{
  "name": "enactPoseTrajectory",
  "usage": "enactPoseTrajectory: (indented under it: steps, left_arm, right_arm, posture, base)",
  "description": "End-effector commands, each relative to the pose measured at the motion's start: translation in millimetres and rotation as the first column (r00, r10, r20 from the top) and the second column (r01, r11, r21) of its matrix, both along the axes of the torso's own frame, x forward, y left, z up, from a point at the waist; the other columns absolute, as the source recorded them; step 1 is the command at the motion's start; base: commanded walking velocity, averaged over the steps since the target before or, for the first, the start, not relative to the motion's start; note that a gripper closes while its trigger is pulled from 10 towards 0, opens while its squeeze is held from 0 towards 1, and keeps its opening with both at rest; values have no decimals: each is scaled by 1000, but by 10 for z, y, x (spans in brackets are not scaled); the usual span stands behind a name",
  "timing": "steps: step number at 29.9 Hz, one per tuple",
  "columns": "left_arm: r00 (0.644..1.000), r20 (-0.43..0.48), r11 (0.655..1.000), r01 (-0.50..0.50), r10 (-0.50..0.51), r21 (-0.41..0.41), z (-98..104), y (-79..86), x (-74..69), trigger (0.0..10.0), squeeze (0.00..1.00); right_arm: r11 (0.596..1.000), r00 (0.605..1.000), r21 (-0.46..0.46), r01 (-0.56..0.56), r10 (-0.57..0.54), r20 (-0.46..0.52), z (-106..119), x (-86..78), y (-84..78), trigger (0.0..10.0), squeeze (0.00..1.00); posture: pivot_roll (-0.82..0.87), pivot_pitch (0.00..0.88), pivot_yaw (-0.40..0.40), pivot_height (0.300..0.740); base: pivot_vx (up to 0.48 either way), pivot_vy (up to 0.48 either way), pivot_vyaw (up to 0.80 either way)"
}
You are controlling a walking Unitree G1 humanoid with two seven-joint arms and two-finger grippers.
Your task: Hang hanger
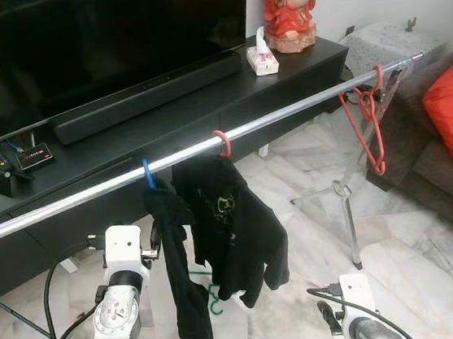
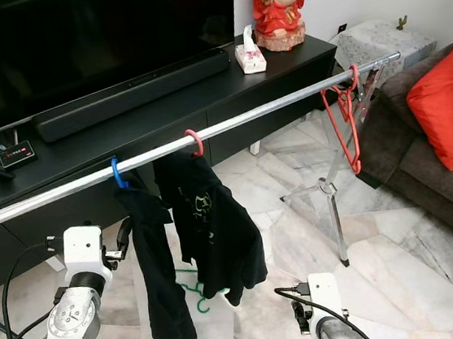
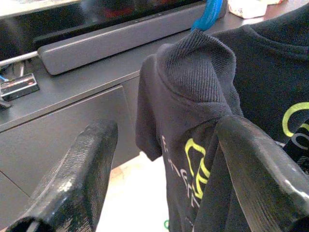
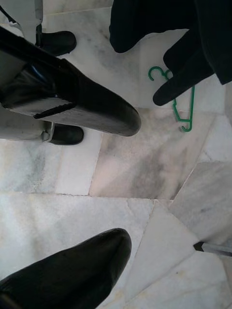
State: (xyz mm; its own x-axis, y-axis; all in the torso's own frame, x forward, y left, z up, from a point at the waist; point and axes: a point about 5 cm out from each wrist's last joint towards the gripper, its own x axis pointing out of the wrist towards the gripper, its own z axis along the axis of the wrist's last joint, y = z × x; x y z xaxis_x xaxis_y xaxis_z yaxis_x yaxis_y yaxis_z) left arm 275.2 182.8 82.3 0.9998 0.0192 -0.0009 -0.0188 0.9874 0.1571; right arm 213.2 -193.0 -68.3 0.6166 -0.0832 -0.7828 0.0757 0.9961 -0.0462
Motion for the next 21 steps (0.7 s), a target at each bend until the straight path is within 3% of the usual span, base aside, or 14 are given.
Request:
enactPoseTrajectory:
  steps: [1, 4, 21]
  left_arm:
    - [1000, 12, 1000, -3, 3, 18, 46, -7, -11, 10000, 0]
    - [1000, 3, 999, -11, 11, 31, 24, 17, -47, 10000, 0]
    - [1000, 6, 999, -21, 21, 33, 50, 15, -46, 10000, 0]
  right_arm:
    - [1000, 1000, 0, 15, -15, -6, -5, -15, -27, 10000, 0]
    - [1000, 1000, 1, 15, -15, -8, -8, -19, -24, 10000, 0]
    - [1000, 1000, 6, 12, -12, -12, -20, -35, -8, 10000, 0]
  posture:
    - [-38, 30, -54, 740]
    - [-36, 28, -52, 740]
    - [-28, 2, -44, 740]
  base:
    - [0, 0, 0]
    - [0, -97, 0]
    - [0, -345, 0]
